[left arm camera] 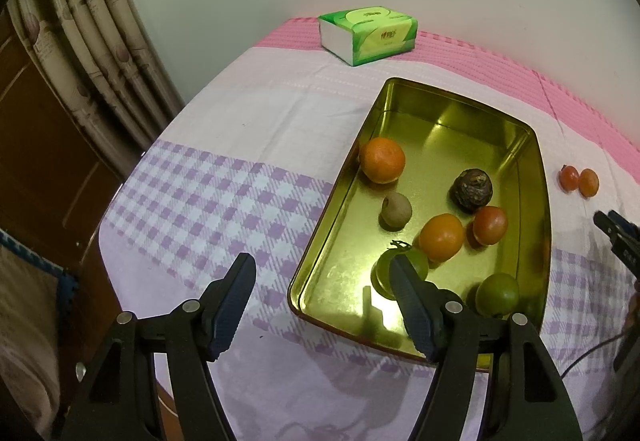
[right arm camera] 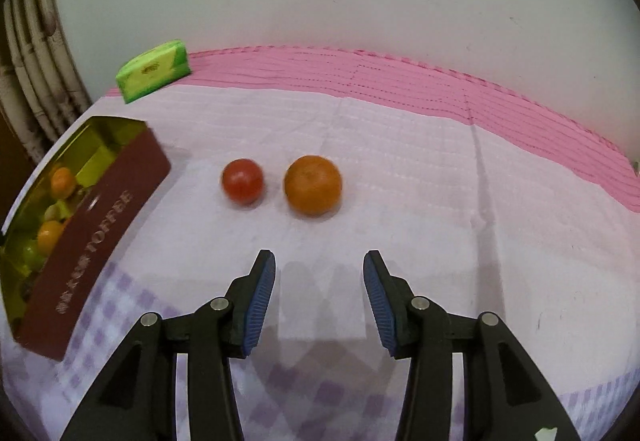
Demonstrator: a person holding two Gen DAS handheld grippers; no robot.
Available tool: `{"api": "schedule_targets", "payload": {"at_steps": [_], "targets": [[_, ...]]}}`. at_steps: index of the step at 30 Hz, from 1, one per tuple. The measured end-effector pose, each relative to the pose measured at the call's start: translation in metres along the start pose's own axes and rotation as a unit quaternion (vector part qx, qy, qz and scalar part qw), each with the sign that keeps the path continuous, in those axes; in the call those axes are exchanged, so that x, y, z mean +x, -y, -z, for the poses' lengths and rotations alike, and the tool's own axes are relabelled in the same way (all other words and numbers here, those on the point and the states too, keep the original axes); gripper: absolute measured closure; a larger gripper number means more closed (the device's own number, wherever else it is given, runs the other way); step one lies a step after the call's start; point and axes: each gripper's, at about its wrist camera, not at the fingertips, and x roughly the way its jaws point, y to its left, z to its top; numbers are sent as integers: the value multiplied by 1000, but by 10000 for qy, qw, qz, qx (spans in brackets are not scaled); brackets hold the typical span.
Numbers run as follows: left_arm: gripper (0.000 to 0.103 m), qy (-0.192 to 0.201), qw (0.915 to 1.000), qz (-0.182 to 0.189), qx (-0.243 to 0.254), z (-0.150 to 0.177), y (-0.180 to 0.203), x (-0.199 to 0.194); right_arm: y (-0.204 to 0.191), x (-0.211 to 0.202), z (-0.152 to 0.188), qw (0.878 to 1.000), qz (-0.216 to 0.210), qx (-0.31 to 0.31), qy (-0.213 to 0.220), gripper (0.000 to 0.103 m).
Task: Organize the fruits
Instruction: 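Grasp the last orange with the right tool while the left tool grasps a red tomato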
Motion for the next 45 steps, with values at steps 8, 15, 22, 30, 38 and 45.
{"api": "schedule_targets", "payload": {"at_steps": [8,15,22,30,38,45], "targets": [[33,240,9997,56,47,-4,6,-3,-5,34,-25,9998,35,-202,-13,56],[33,216,9993,293,113,-14,37,-3,-4,43,-34,9996,-54,-269,78,69],[33,237,9942,893,547,-33,118,-4,11,25,-16,9997,55,-218,118,70],[33,-57,9836,1526,955,-46,206,21,67,4,7,9977,663,113,116,69],[35,-215,9813,1443,1255,-58,266,55,76,6,8,9976,604,333,97,68],[43,-463,9824,1436,1098,-71,282,85,78,6,10,9978,542,366,103,67]]}}
